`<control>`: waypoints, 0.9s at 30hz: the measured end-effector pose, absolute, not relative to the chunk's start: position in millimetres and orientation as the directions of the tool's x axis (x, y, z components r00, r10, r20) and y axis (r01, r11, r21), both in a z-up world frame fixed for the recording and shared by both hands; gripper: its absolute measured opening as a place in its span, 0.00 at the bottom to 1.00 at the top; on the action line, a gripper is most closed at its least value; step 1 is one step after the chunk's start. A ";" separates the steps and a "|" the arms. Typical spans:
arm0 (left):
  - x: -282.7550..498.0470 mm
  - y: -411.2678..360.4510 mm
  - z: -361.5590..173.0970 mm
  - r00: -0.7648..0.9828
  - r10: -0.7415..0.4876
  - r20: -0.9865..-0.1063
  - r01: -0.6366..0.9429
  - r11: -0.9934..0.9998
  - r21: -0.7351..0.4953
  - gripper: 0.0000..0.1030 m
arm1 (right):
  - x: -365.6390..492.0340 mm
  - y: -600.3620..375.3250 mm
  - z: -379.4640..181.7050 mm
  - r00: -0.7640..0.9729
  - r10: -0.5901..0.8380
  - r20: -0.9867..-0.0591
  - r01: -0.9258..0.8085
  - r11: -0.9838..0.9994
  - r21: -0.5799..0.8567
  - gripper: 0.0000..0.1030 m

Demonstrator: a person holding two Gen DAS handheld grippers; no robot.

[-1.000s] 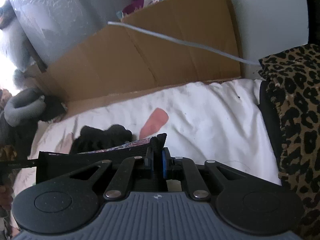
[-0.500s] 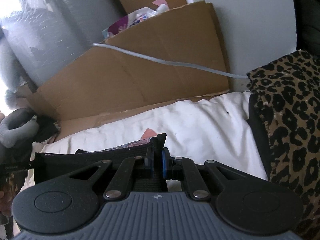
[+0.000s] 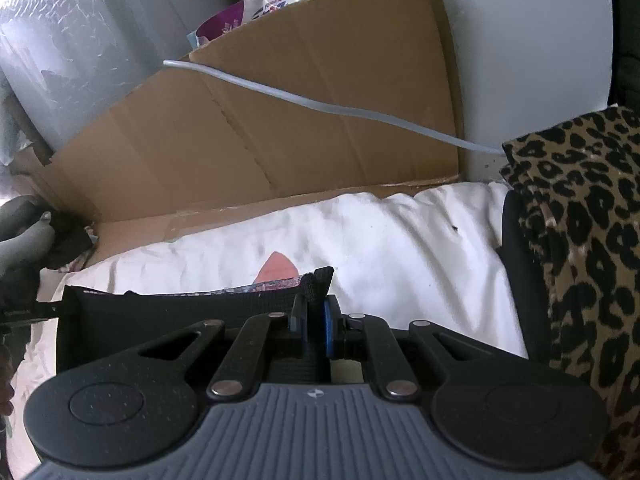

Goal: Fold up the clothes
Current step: 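Open both grippers and release the folded shorts onto the sheet, then raise both grippers and move them over the folded shorts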

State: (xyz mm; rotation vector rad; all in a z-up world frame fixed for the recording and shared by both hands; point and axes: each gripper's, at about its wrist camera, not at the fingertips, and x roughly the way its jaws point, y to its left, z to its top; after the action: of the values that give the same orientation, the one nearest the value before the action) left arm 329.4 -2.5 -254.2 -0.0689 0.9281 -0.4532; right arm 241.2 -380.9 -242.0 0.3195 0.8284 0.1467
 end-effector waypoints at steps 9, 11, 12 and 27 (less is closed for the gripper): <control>348.5 -16.4 -282.5 0.460 -0.348 -0.817 0.328 0.922 -0.207 0.12 | 252.9 -386.9 -265.0 0.640 0.181 -0.747 0.086 0.949 0.304 0.09; 349.5 -14.4 -284.3 0.459 -0.309 -0.833 0.293 0.938 -0.186 0.17 | 250.1 -393.2 -265.2 0.643 0.196 -0.741 0.089 0.941 0.326 0.13; 348.1 -12.3 -282.9 0.464 -0.305 -0.832 0.289 0.940 -0.183 0.18 | 248.0 -396.1 -264.4 0.645 0.210 -0.735 0.082 0.937 0.340 0.20; 273.3 27.3 -221.8 0.451 -0.338 -0.826 0.397 0.905 -0.153 0.42 | 165.8 -373.3 -232.8 0.663 0.334 -0.670 -0.160 0.938 0.309 0.46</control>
State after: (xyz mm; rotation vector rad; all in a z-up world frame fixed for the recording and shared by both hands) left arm 273.3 27.3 -221.8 0.0649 1.0049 -0.4541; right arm 165.8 -373.3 -232.8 0.2319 0.7997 0.2819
